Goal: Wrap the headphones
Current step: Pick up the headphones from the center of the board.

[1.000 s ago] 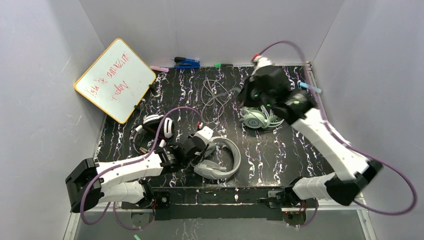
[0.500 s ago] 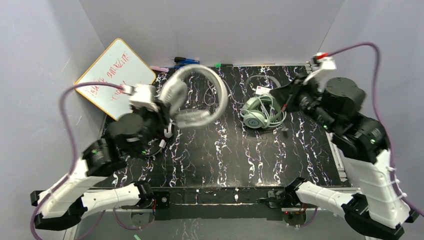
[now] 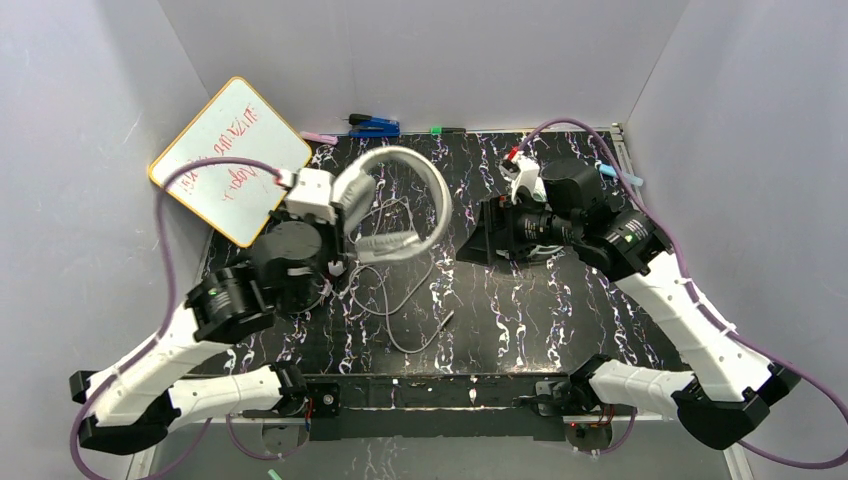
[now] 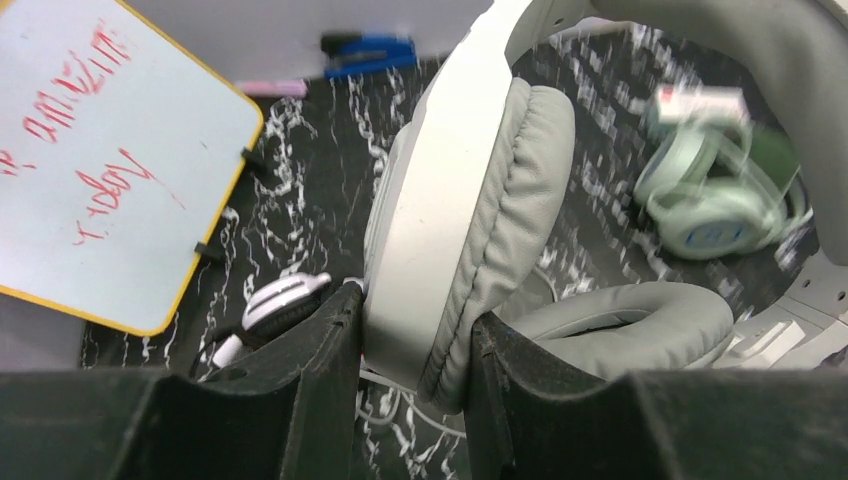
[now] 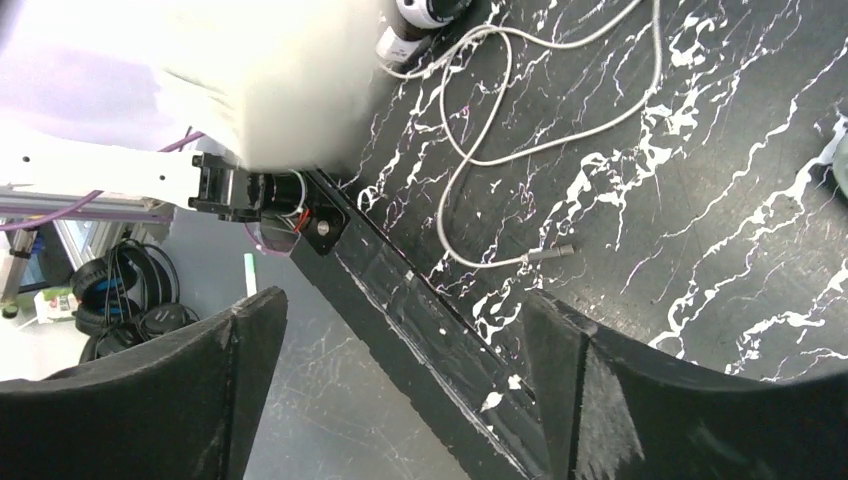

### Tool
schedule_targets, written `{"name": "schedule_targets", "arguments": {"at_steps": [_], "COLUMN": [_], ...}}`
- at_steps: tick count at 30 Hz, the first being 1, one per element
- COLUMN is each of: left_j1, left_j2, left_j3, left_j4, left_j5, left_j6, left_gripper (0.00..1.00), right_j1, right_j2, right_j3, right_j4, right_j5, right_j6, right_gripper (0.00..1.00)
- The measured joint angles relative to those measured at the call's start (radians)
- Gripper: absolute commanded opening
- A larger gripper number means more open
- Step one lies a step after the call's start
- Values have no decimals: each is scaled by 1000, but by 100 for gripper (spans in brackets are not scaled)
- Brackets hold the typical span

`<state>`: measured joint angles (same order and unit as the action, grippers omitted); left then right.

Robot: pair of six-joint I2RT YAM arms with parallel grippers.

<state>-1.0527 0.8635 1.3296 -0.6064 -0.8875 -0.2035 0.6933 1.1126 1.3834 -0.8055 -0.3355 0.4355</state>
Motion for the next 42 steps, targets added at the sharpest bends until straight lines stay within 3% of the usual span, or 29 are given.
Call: {"name": "schedule_targets", "arguments": {"at_steps": [9, 20, 27, 32, 34, 36, 37, 39, 42], "left_j1": [0, 0, 0, 0, -1, -3, -3, -2, -2], "left_j2": [29, 38, 32, 14, 7, 4, 3, -13, -39], "left_j3": [-217, -258, -313, -377, -396, -408, -408, -408, -407], "left_j4": [73, 166, 232, 270, 287, 315, 330, 346, 329], "left_j5": [160, 288, 295, 275, 268, 259, 249, 233, 225], "left_j6": [88, 153, 176, 182, 182, 174, 163, 126, 56], "left_gripper": [27, 27, 29, 33, 43, 67, 73, 82, 87], "right_j1": [0, 1, 0, -8, -9, -9, -10, -15, -24], "right_j2": [11, 228, 256, 254, 252, 246, 242, 231, 212], "right_j3": [92, 183, 142, 73, 56, 42, 37, 33, 39], "right_j4": [26, -47, -67, -61, -58, -62, -71, -85, -104], "right_j5": [20, 151, 143, 124, 122, 123, 126, 137, 148], "right_j6": [-14, -22, -18, 4, 11, 15, 19, 22, 18], "right_gripper": [98, 95, 53, 29, 22, 17, 17, 16, 16]}}
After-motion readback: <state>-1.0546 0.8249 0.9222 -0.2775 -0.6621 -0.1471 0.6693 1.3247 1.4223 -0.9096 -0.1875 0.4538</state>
